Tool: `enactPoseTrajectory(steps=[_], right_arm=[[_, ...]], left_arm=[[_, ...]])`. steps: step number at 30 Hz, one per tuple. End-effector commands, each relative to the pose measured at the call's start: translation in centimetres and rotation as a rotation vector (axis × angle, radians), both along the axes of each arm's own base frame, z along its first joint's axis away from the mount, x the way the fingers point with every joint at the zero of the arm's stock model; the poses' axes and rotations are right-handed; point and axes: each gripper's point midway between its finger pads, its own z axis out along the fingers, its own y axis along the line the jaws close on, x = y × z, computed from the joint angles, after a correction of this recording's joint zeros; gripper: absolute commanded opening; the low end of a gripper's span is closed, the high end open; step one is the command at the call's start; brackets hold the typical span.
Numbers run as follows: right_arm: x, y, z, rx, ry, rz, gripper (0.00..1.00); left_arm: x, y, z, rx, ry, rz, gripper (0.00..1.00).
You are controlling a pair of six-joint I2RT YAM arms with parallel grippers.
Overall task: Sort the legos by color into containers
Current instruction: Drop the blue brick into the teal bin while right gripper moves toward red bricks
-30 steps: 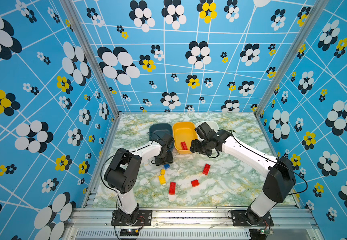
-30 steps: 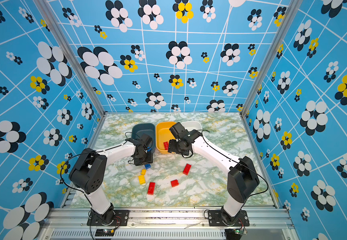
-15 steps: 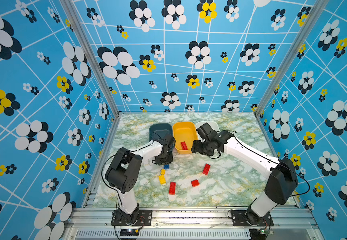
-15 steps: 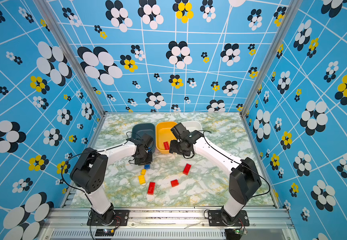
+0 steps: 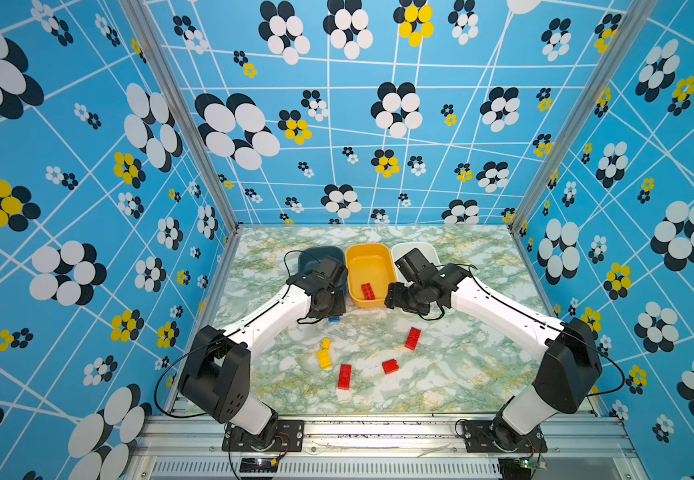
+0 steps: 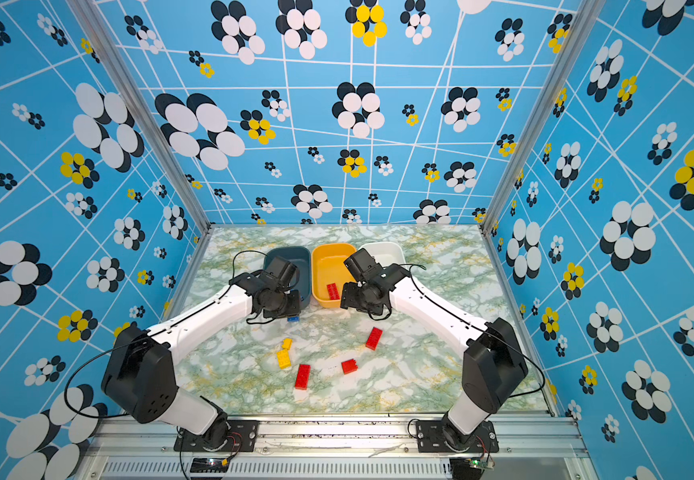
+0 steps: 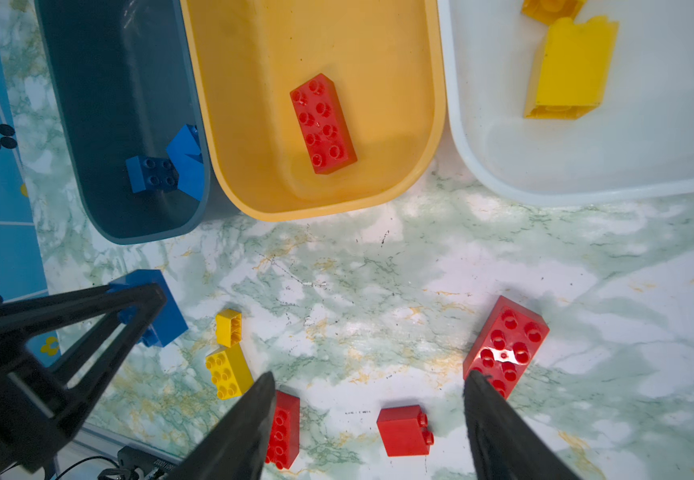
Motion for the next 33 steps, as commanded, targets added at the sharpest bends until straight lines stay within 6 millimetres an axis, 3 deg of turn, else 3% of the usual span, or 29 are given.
enactPoseTrajectory(steps=[1, 8, 17, 22, 29, 33], right_arm=[[0.0, -0.8, 0.7, 0.002, -0.020, -0.026, 0.73], [-0.1, -1.0, 0.8, 0.001, -0.024, -0.027, 0.73], [-0.5, -1.7, 0.4, -0.007, -0.019, -0.040, 0.73], [-0.7, -2.1, 0.0, -0.013, -0.011, -0.053, 0.73], [-0.8, -2.3, -0.8, -0.019, 0.006, -0.064, 0.74], [-0.8, -2.4, -1.1, -0.022, 0.013, -0.070, 0.75]], left_arm=[[1.8, 0.4, 2.6, 0.010, -0.074, 0.004, 0.25], [6.8, 1.2, 3.7, -0.007, -0.124, 0.028, 0.25], [11.8, 2.5, 0.9, 0.029, -0.099, 0.044, 0.25], [12.7, 3.0, -0.5, 0.042, -0.076, 0.051, 0.30], [12.7, 3.3, -0.8, 0.047, -0.074, 0.051, 0.55], [12.4, 3.5, -0.4, 0.041, -0.083, 0.055, 0.63]])
